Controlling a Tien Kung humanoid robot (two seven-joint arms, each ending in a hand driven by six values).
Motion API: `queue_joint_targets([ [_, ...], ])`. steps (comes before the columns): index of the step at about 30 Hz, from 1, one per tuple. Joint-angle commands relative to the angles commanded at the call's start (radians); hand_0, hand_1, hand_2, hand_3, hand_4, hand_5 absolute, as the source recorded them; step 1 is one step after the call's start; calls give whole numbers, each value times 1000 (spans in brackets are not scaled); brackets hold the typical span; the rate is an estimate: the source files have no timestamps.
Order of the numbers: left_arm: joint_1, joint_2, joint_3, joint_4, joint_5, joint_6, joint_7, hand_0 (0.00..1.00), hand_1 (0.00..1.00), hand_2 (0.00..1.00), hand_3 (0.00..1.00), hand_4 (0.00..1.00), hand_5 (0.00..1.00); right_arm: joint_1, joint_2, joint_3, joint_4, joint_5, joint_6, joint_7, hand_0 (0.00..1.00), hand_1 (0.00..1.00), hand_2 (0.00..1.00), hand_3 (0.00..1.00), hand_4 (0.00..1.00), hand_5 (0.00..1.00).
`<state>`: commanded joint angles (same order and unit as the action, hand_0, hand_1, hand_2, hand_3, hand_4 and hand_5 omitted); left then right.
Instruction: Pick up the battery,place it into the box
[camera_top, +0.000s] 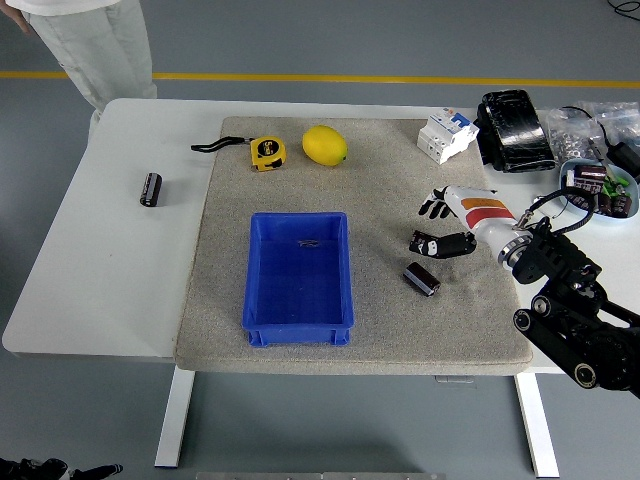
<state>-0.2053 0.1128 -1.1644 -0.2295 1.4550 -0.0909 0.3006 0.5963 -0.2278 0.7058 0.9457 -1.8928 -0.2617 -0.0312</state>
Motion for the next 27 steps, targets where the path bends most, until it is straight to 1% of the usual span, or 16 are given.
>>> queue_joint_targets([
  [6,-1,-1,3,0,-4,1,-1,776,798,827,679,754,653,1,10,-5,-49,-22,-8,-3,498,514,520,560,998,387],
  [10,-1,-1,5,0,-6,1,-1,776,798,827,679,754,653,2,11,-5,-66,-31,-8,-10,498,514,520,560,998,387],
  [11,-1,0,6,0,-7,1,-1,776,798,827,679,753,652,2,12,-5,-69,-32,-9,-13,474,500,505,547,998,383],
  [12,-1,0,6,0,-7,0,-1,776,798,827,679,753,652,2,13,-5,-71,-33,-10,-15,474,500,505,547,998,383],
  [16,-2,-1,7,-1,-8,1,-1,776,798,827,679,753,652,2,23,-9,-86,-42,-23,-28,474,500,505,547,998,383],
  [17,-2,-1,8,-1,-9,1,0,775,798,828,678,754,652,2,25,-11,-91,-44,-25,-32,403,453,461,512,998,377],
  [22,-1,-1,11,-1,-13,1,-1,775,798,828,678,754,652,2,32,-23,-105,-50,-36,-47,403,453,461,512,998,377],
  [23,-1,-1,11,-1,-13,1,-1,776,798,828,679,753,652,2,34,-25,-106,-49,-39,-50,356,427,442,486,982,367],
  [27,-2,-1,12,-1,-14,0,-1,776,798,828,679,753,652,3,40,-34,-106,-48,-48,-57,356,427,442,486,982,367],
])
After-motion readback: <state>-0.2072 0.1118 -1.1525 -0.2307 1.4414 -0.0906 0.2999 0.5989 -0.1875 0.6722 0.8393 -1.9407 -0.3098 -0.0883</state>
